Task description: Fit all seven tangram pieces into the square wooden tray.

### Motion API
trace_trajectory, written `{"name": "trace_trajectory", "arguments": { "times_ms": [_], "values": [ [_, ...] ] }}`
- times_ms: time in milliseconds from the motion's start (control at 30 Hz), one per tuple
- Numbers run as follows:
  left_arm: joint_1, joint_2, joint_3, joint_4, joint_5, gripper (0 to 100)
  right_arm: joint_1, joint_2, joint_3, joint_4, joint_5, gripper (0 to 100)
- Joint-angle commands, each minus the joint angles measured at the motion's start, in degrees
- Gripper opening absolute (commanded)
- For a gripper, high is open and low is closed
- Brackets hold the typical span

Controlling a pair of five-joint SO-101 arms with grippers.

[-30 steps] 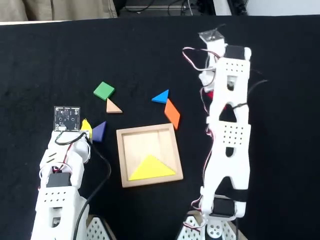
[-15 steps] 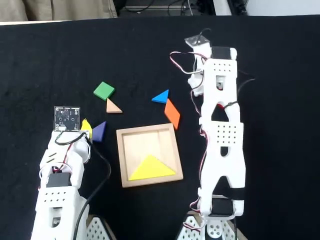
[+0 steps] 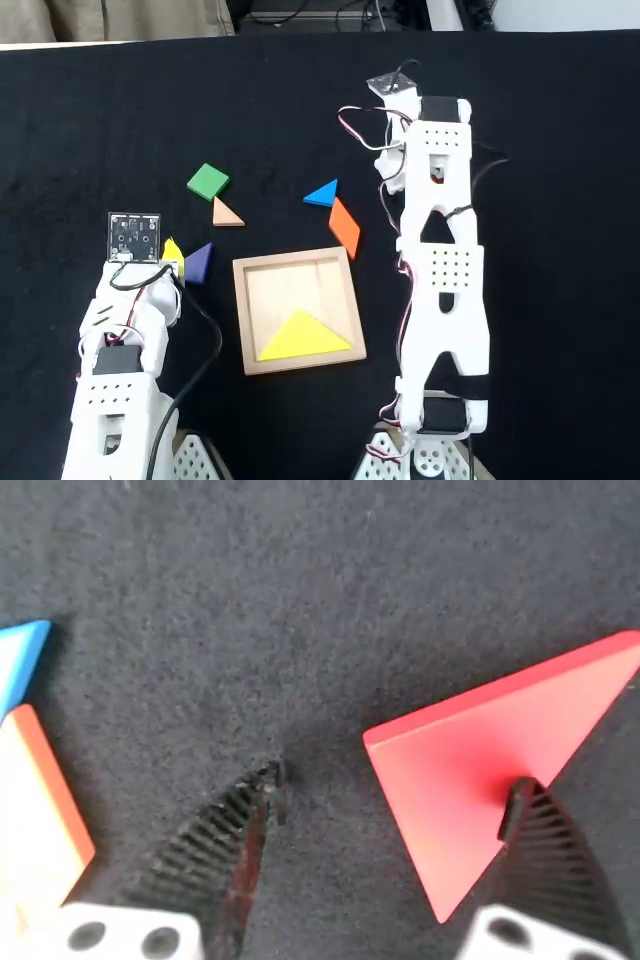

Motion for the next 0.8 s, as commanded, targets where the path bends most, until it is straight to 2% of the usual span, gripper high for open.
{"name": "trace_trajectory", "arguments": {
  "times_ms": [0,667,767],
  "values": [
    [0.6,-0.6,-0.4,-1.3,-0.4,12,1.5,0.1,-0.9,0.1,0.6,33.3],
    [0.5,-0.6,-0.4,-1.3,-0.4,12,3.5,0.2,-0.8,0.2,0.6,33.1],
    [0.5,-0.6,-0.4,-1.3,-0.4,12,3.5,0.2,-0.8,0.2,0.9,30.6]
  ]
}}
